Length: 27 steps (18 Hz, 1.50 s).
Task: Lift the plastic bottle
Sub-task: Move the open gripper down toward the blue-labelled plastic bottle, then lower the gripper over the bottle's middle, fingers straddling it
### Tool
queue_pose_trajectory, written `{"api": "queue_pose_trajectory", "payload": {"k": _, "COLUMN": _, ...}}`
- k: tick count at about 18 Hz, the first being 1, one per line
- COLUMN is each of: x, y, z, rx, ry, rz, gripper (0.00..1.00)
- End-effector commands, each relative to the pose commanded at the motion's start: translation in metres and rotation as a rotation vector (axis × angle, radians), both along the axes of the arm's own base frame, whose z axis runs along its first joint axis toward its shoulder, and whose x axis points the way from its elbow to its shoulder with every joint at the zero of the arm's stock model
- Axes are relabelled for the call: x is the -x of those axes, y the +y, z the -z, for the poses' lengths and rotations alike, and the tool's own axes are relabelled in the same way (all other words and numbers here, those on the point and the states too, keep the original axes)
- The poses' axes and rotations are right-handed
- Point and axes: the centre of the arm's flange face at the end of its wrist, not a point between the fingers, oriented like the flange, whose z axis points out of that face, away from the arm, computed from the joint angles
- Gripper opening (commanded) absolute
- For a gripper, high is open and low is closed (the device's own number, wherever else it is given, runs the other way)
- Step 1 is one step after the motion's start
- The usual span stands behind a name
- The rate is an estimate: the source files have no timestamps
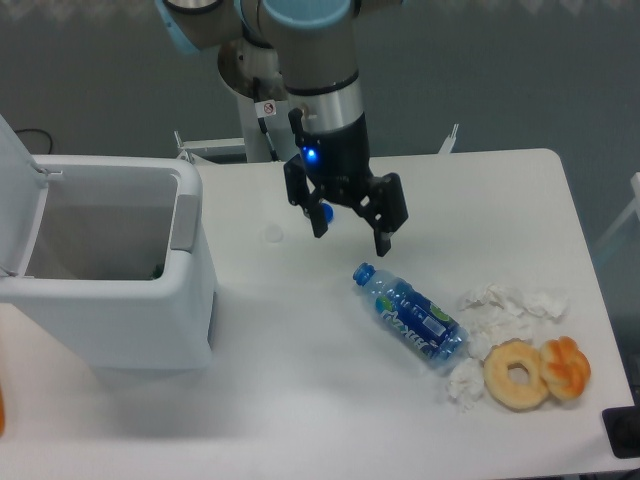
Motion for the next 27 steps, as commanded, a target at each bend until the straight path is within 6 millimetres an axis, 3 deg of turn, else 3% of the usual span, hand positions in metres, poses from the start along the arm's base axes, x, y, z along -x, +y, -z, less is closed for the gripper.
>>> {"api": "queue_pose_trajectory", "payload": {"k": 3, "x": -0.006, "y": 0.007, "z": 0.012, "rx": 0.016, "ry": -0.017, "rz": 0.015, "gripper": 1.0}}
{"api": "queue_pose_trajectory", "payload": {"k": 8, "x": 0.004, "y": 0.016, "z": 0.035, "rx": 0.035, "ry": -0.057, "rz": -0.024, "gripper": 1.0}}
{"api": "queue_pose_trajectory", "payload": {"k": 15, "x": 0.019, "y": 0.012, "z": 0.046, "rx": -0.021, "ry": -0.137, "rz": -0.3, "gripper": 1.0}}
{"api": "queue_pose_trajectory", "payload": {"k": 19, "x": 0.029, "y": 0.003, "z": 0.056, "rx": -0.075, "ry": -0.204, "rz": -0.548, "gripper": 1.0}}
{"api": "queue_pose_trajectory", "payload": {"k": 24, "x": 0.053, "y": -0.001, "z": 0.076, "rx": -0.104, "ry": -0.25, "rz": -0.791, "gripper": 1.0}}
{"api": "queue_pose_trajectory", "payload": {"k": 27, "x": 0.071, "y": 0.006, "z": 0.094, "rx": -0.115, "ry": -0.282, "rz": -0.912, "gripper": 1.0}}
